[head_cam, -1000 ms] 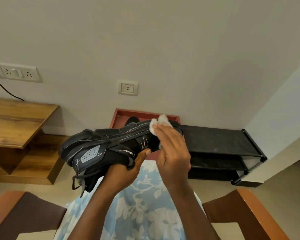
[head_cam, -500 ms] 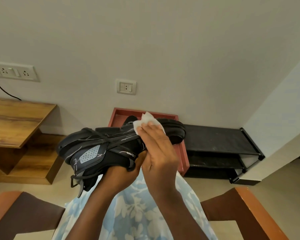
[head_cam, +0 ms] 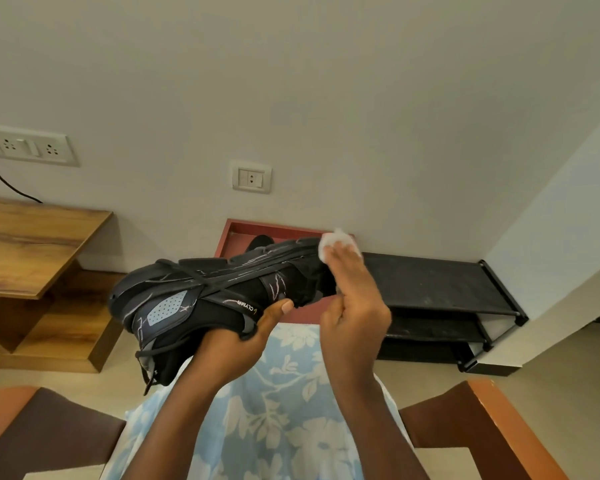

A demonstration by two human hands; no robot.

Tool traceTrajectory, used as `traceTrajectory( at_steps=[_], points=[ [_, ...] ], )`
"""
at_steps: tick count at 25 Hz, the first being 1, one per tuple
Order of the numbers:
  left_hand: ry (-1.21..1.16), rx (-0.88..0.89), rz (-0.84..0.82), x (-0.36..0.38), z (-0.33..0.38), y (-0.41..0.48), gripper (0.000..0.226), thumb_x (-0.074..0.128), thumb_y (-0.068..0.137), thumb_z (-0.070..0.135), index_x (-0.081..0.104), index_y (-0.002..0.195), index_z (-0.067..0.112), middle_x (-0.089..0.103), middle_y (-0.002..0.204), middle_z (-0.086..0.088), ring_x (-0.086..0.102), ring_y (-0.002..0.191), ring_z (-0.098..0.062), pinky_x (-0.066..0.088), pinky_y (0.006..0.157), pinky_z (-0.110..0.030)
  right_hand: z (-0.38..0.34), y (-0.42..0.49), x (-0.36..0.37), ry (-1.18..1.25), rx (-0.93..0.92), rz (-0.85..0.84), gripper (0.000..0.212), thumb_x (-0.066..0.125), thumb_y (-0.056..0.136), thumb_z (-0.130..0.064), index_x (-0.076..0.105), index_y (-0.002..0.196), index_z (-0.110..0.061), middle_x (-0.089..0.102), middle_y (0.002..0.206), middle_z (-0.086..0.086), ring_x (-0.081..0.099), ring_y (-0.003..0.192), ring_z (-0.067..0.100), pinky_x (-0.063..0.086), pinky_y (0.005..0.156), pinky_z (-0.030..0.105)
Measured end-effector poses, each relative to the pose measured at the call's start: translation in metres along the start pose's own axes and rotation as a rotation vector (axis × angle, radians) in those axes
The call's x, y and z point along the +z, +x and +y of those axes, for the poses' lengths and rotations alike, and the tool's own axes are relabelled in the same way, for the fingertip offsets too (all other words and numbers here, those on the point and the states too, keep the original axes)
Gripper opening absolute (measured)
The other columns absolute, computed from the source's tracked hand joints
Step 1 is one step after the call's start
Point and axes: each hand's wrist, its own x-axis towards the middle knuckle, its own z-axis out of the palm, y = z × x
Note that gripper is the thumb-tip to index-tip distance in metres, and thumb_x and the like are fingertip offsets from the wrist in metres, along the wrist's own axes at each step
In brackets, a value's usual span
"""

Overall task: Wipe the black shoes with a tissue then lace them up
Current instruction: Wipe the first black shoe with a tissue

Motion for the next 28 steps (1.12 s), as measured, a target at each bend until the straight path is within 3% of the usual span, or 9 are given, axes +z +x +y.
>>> traceTrajectory(
  at_steps=[3, 5, 9, 11, 13, 16, 20, 25, 28],
  points=[
    [0.090, 0.011, -0.024, 0.000, -0.002, 0.000, 0.044, 0.058, 0.085, 0.063, 0.064, 0.119, 0.036, 0.067, 0.120, 0.012, 0.056, 0.120, -0.005, 0.042, 0.111, -0.035, -0.027, -0.002, 0.008, -0.062, -0.233, -0.105, 0.040, 0.043, 0.093, -0.001, 0.067, 0.125, -0.002, 0.066, 0.131, 0.011, 0.057, 0.130, 0.023, 0.047, 0.109, 0.036],
    [0.032, -0.017, 0.003, -0.001, 0.001, -0.002, 0.037, 0.062, 0.081, 0.056, 0.064, 0.114, 0.038, 0.068, 0.118, 0.015, 0.060, 0.116, -0.008, 0.046, 0.107, -0.034, -0.019, 0.001, 0.005, -0.073, -0.266, -0.106, 0.043, 0.040, 0.092, 0.001, 0.067, 0.125, -0.001, 0.066, 0.131, 0.011, 0.057, 0.130, 0.022, 0.047, 0.109, 0.035],
    [-0.239, -0.133, 0.022, -0.006, 0.006, -0.003, 0.031, 0.072, 0.073, 0.044, 0.067, 0.104, 0.044, 0.072, 0.101, 0.030, 0.062, 0.101, 0.014, 0.045, 0.092, -0.018, 0.020, 0.008, -0.012, 0.001, 0.036, 0.047, 0.043, 0.044, 0.094, 0.011, 0.063, 0.131, 0.000, 0.064, 0.134, 0.010, 0.058, 0.130, 0.023, 0.053, 0.102, 0.038],
    [-0.346, -0.164, 0.001, -0.006, 0.008, -0.001, 0.038, 0.074, 0.075, 0.039, 0.069, 0.112, 0.037, 0.073, 0.108, 0.023, 0.064, 0.107, 0.006, 0.046, 0.098, -0.024, 0.015, 0.006, -0.016, 0.036, 0.121, 0.115, 0.039, 0.049, 0.096, 0.012, 0.062, 0.131, 0.002, 0.064, 0.134, 0.011, 0.059, 0.129, 0.023, 0.053, 0.101, 0.033],
    [-0.501, -0.218, -0.001, -0.004, 0.011, 0.001, 0.041, 0.075, 0.077, 0.030, 0.070, 0.118, 0.028, 0.075, 0.112, 0.010, 0.068, 0.110, -0.008, 0.047, 0.104, -0.034, 0.005, 0.004, -0.017, 0.069, 0.131, 0.155, 0.037, 0.049, 0.098, 0.006, 0.059, 0.134, 0.003, 0.062, 0.137, 0.012, 0.057, 0.131, 0.021, 0.053, 0.101, 0.031],
    [-0.801, -0.354, 0.008, -0.002, 0.020, 0.002, 0.032, 0.072, 0.078, 0.015, 0.076, 0.109, 0.013, 0.076, 0.109, -0.009, 0.072, 0.104, -0.027, 0.050, 0.101, -0.045, 0.002, 0.001, -0.015, 0.085, 0.173, 0.183, 0.038, 0.049, 0.101, -0.007, 0.054, 0.138, -0.003, 0.060, 0.139, 0.011, 0.060, 0.128, 0.023, 0.058, 0.094, 0.042],
    [-0.933, -0.458, -0.018, -0.008, 0.021, 0.004, 0.022, 0.071, 0.076, 0.013, 0.081, 0.096, 0.014, 0.075, 0.108, -0.017, 0.073, 0.098, -0.034, 0.054, 0.096, -0.049, -0.011, -0.003, -0.011, 0.024, 0.168, 0.157, 0.045, 0.039, 0.106, -0.038, 0.048, 0.141, -0.012, 0.060, 0.135, -0.001, 0.068, 0.112, 0.021, 0.063, 0.079, 0.043],
    [-0.903, -0.447, -0.006, -0.014, 0.021, 0.006, 0.034, 0.074, 0.076, 0.014, 0.075, 0.109, 0.009, 0.075, 0.108, -0.019, 0.072, 0.100, -0.037, 0.056, 0.094, -0.052, -0.011, 0.031, -0.013, -0.016, 0.128, 0.052, 0.040, 0.051, 0.099, -0.001, 0.056, 0.139, -0.004, 0.059, 0.140, 0.009, 0.057, 0.130, 0.027, 0.054, 0.100, 0.041],
    [-0.831, -0.384, 0.023, -0.017, 0.020, 0.005, 0.027, 0.073, 0.079, 0.013, 0.076, 0.106, 0.012, 0.076, 0.106, -0.015, 0.072, 0.101, -0.035, 0.057, 0.093, -0.050, -0.012, 0.044, -0.016, -0.103, 0.088, -0.039, 0.046, 0.057, 0.094, 0.009, 0.060, 0.137, -0.008, 0.063, 0.136, 0.008, 0.059, 0.128, 0.025, 0.054, 0.101, 0.045]
  ],
)
